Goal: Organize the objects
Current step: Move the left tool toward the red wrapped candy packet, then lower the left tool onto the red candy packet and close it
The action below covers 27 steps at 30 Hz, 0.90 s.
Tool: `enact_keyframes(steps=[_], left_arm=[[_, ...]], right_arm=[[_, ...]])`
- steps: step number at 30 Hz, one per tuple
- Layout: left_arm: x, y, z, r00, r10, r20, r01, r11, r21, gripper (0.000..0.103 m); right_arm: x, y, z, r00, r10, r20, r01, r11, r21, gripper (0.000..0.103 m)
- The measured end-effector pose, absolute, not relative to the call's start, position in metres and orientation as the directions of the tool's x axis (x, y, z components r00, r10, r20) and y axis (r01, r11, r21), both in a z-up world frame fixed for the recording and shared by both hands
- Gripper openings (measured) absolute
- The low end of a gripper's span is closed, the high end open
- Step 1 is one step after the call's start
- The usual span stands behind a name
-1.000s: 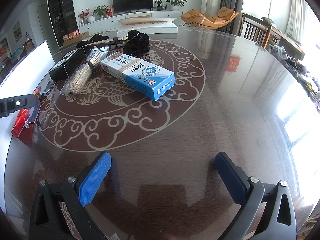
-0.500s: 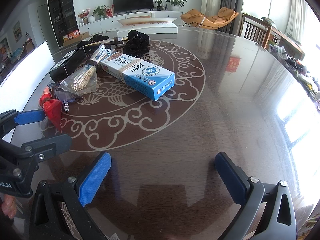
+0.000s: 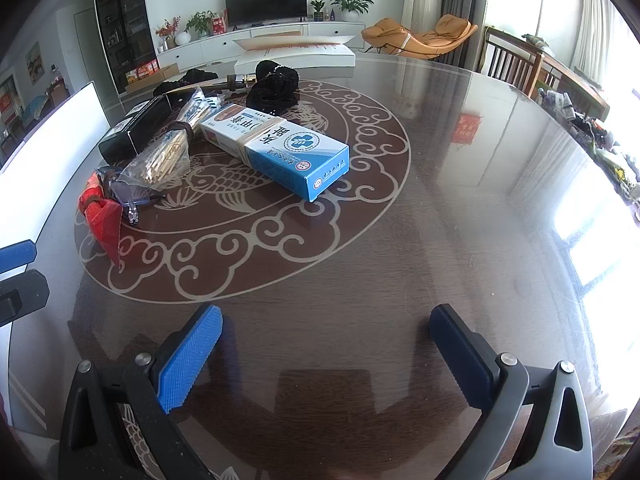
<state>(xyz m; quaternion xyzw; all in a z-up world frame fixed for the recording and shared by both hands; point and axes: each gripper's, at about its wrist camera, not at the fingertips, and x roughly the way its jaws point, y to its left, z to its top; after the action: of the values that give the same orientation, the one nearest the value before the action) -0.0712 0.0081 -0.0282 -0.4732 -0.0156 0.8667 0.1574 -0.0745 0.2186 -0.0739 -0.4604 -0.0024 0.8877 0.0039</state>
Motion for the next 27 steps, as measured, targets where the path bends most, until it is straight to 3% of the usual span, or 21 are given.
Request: enact_keyframes(steps=[27], left_arm=[[-0.062,-0.012,-0.038,-0.498,0.238,-0.834,-0.194,-0.968,-0.161,0.103]], right_arm=[[-0.074,0.219,-0.074,-0.577,0.009,-0.817,-0.005,-1.000,-0.008,0.103]])
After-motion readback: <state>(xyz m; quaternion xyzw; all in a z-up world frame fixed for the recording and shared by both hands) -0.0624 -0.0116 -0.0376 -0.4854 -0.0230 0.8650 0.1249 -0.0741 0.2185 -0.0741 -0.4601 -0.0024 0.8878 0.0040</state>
